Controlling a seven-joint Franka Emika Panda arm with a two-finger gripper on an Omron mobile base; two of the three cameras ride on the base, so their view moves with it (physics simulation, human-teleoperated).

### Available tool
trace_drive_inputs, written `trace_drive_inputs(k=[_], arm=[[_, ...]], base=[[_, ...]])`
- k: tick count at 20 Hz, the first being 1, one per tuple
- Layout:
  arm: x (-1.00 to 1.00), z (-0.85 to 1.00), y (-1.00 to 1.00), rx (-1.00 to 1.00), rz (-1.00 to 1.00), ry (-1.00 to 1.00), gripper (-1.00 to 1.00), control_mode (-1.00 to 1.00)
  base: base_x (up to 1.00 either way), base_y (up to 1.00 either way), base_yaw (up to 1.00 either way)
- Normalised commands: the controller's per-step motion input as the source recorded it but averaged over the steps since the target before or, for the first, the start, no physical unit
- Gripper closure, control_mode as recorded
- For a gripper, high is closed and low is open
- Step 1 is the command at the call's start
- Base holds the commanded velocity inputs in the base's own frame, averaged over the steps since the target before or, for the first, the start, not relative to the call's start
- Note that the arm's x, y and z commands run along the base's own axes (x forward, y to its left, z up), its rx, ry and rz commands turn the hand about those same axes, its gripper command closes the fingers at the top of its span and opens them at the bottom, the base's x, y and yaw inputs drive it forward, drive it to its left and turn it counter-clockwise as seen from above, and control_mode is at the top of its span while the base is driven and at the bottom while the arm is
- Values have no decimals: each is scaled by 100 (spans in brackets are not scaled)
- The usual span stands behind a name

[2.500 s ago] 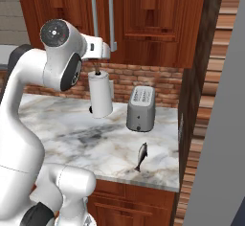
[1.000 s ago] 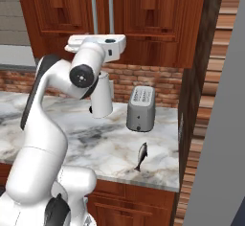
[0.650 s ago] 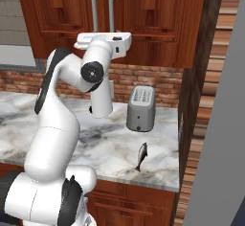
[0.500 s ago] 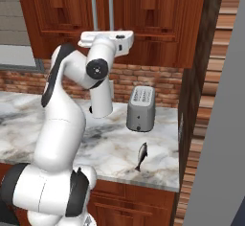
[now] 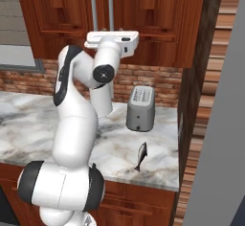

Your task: Retrieve the tupperware from the cabinet, then place the raw meat into the tupperware to avoid contamination.

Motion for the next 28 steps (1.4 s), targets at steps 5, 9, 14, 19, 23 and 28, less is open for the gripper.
trace_drive_inputs(k=[5,9,14,19,23,28], arm=[[22,-6,51,-2,-12,0,100,-100],[0,-8,70,-2,-3,6,100,-100],[0,-6,51,-2,0,12,100,-100],[66,-23,19,-1,-1,2,100,-100],[65,-14,9,0,2,-1,100,-100],[27,-1,-13,0,5,2,100,-100]], base=[[0,0,0],[0,0,0],[0,0,0],[0,0,0],[0,0,0],[0,0,0]])
